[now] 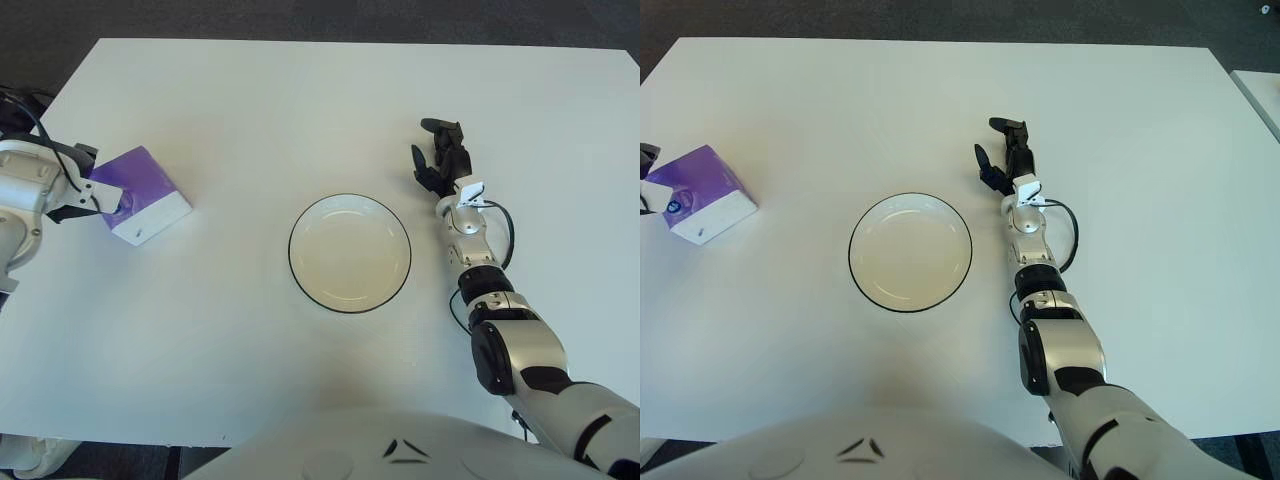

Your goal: Put the tissue paper into the plate.

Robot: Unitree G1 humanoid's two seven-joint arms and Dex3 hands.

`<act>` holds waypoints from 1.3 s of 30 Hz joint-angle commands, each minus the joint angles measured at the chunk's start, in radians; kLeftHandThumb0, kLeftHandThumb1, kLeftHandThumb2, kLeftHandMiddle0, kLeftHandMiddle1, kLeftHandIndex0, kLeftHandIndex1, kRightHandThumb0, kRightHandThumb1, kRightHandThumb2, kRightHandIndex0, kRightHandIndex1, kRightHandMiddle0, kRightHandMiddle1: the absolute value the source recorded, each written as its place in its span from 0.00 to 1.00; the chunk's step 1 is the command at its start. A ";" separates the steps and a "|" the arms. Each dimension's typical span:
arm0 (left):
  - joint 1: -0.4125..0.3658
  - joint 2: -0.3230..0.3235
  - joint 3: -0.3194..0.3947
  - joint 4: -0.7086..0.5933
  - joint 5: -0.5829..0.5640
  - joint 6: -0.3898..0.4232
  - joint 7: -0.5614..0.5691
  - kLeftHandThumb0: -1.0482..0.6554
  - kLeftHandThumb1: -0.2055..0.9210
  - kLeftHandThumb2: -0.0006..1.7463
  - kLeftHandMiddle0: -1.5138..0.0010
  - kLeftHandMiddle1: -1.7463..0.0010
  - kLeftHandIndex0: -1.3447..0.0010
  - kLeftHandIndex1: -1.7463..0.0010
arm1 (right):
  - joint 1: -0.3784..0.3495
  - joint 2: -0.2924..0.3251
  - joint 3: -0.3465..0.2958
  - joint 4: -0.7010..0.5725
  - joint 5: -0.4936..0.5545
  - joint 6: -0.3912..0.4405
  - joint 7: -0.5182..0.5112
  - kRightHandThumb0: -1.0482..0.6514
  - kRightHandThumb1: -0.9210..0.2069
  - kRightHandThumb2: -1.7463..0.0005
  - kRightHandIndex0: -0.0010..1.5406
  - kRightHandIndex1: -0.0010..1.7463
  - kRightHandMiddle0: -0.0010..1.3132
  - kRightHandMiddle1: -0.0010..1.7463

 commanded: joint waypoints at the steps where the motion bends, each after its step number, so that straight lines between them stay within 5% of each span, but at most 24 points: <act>1: 0.026 0.023 0.029 -0.018 -0.020 0.000 0.004 0.00 1.00 0.35 0.84 0.79 1.00 1.00 | 0.120 0.010 -0.006 0.119 0.017 0.100 0.010 0.25 0.10 0.68 0.30 0.07 0.02 0.63; 10: 0.023 -0.032 0.026 0.017 -0.040 0.022 0.065 0.00 1.00 0.31 0.99 0.98 1.00 1.00 | 0.113 0.011 -0.007 0.132 0.020 0.093 0.021 0.25 0.08 0.70 0.30 0.07 0.03 0.64; 39: 0.030 -0.106 0.018 0.091 -0.090 0.023 0.342 0.00 1.00 0.32 1.00 1.00 1.00 1.00 | 0.115 0.009 -0.007 0.140 0.018 0.078 0.029 0.26 0.13 0.66 0.22 0.23 0.03 0.65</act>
